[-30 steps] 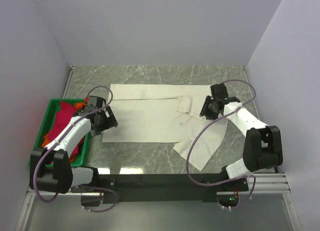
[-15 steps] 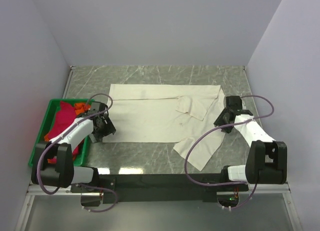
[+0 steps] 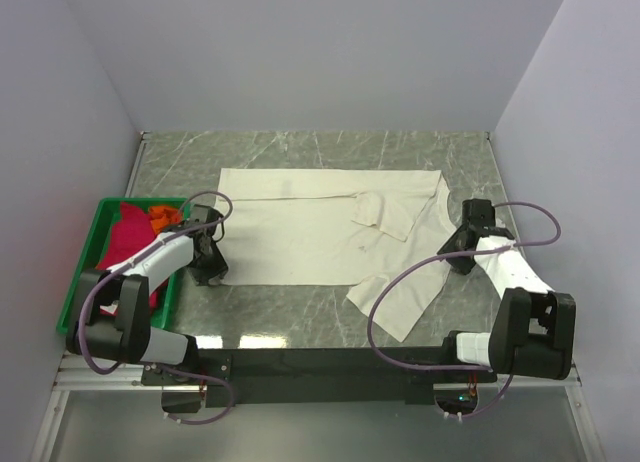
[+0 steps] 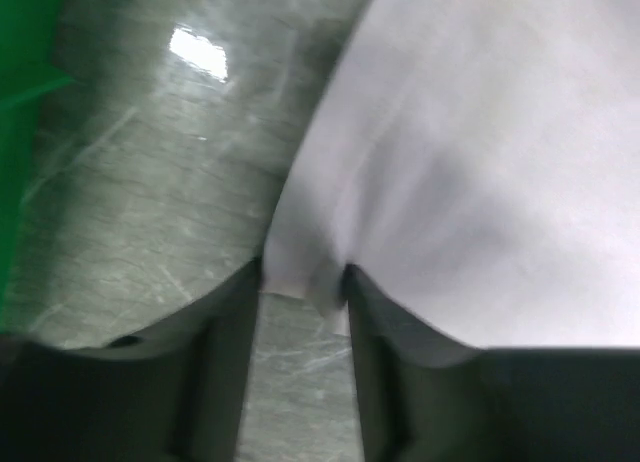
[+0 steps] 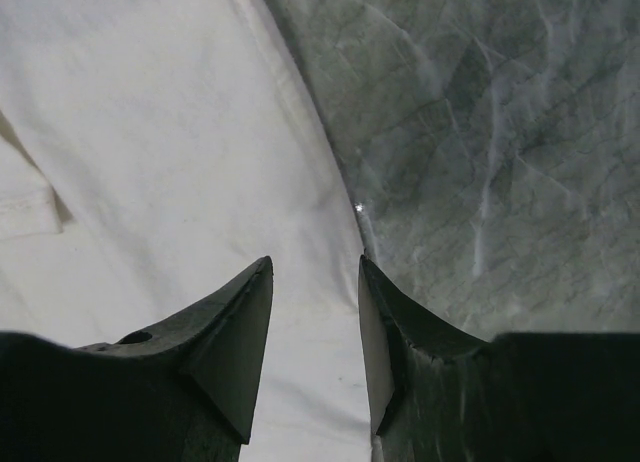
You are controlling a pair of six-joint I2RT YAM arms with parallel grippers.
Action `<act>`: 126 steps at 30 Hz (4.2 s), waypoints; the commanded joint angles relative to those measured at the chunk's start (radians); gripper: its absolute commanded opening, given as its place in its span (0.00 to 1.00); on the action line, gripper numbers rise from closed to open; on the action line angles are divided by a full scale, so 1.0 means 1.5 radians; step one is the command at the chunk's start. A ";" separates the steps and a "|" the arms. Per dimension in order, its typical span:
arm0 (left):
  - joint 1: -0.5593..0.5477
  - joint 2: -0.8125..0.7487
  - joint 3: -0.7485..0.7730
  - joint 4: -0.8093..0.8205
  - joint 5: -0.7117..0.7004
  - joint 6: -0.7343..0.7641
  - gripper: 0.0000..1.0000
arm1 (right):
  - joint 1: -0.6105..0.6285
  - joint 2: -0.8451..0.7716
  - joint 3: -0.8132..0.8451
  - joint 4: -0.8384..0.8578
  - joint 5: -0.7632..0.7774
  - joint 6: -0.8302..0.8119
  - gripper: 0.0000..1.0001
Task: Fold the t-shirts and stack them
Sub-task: Fold the tshirt
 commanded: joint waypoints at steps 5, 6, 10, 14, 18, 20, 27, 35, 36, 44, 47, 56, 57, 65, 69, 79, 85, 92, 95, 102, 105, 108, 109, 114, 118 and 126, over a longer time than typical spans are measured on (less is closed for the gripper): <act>-0.029 0.022 -0.003 0.009 0.003 -0.010 0.19 | -0.011 0.003 -0.028 -0.012 -0.007 -0.003 0.47; -0.029 0.018 -0.002 0.007 -0.004 -0.010 0.12 | -0.012 0.006 -0.030 -0.011 -0.008 -0.004 0.47; -0.029 0.007 -0.002 0.008 -0.009 -0.012 0.05 | -0.021 0.024 -0.050 0.005 -0.020 -0.008 0.47; -0.029 0.009 -0.001 0.008 -0.009 -0.010 0.01 | -0.021 0.025 -0.064 0.009 -0.025 -0.009 0.47; -0.029 0.003 0.000 0.006 -0.011 -0.011 0.01 | -0.021 0.019 -0.068 0.009 -0.029 -0.011 0.47; -0.029 -0.001 0.001 0.006 -0.015 -0.011 0.01 | -0.022 0.020 -0.068 0.010 -0.034 -0.012 0.40; 0.000 -0.016 0.008 0.006 0.001 -0.007 0.01 | -0.023 -0.013 -0.064 0.006 -0.023 -0.011 0.00; 0.028 -0.046 0.051 -0.016 0.018 -0.007 0.01 | -0.024 -0.069 -0.009 -0.018 -0.019 0.007 0.00; 0.030 -0.046 0.058 -0.019 0.019 -0.007 0.01 | -0.024 -0.068 0.000 -0.021 -0.022 0.007 0.00; 0.057 -0.018 0.137 -0.039 0.047 0.005 0.01 | -0.024 -0.035 0.062 -0.029 -0.050 -0.003 0.00; 0.066 -0.003 0.166 -0.041 0.056 0.010 0.01 | -0.024 -0.017 0.089 -0.025 -0.061 -0.004 0.00; 0.073 0.075 0.220 -0.012 0.088 0.009 0.01 | -0.024 0.077 0.200 -0.027 -0.084 -0.018 0.00; 0.074 0.084 0.221 -0.008 0.089 0.008 0.01 | -0.024 0.094 0.206 -0.026 -0.086 -0.019 0.00; 0.092 0.106 0.222 0.027 0.074 -0.011 0.01 | -0.024 0.163 0.280 -0.032 -0.083 -0.028 0.00; 0.101 0.113 0.227 0.038 0.078 -0.012 0.01 | -0.024 0.190 0.318 -0.034 -0.092 -0.027 0.00; 0.102 0.162 0.257 0.081 0.081 0.016 0.01 | -0.024 0.252 0.352 -0.026 -0.104 -0.030 0.00; 0.102 0.194 0.284 0.095 0.077 0.037 0.01 | -0.024 0.279 0.352 -0.012 -0.103 -0.032 0.00; 0.102 0.204 0.289 0.110 0.065 0.038 0.01 | -0.024 0.298 0.365 0.000 -0.103 -0.031 0.00; 0.102 0.215 0.285 0.113 0.062 0.036 0.01 | -0.024 0.310 0.369 0.004 -0.105 -0.032 0.00; 0.102 0.226 0.270 0.121 0.049 0.026 0.01 | -0.024 0.330 0.370 0.017 -0.105 -0.033 0.01; 0.102 0.229 0.270 0.129 0.047 0.024 0.02 | -0.023 0.335 0.371 0.026 -0.101 -0.035 0.02; 0.102 0.236 0.270 0.135 0.048 0.023 0.02 | -0.024 0.338 0.368 0.038 -0.109 -0.037 0.04; 0.102 0.240 0.269 0.135 0.048 0.023 0.03 | -0.024 0.339 0.367 0.042 -0.109 -0.036 0.04; 0.102 0.243 0.265 0.144 0.047 0.023 0.07 | -0.025 0.345 0.356 0.058 -0.107 -0.037 0.05; 0.102 0.242 0.266 0.151 0.042 0.026 0.18 | -0.024 0.350 0.352 0.070 -0.110 -0.040 0.09; 0.102 0.182 0.260 0.145 0.031 0.026 0.58 | -0.020 0.312 0.375 0.069 -0.129 -0.055 0.31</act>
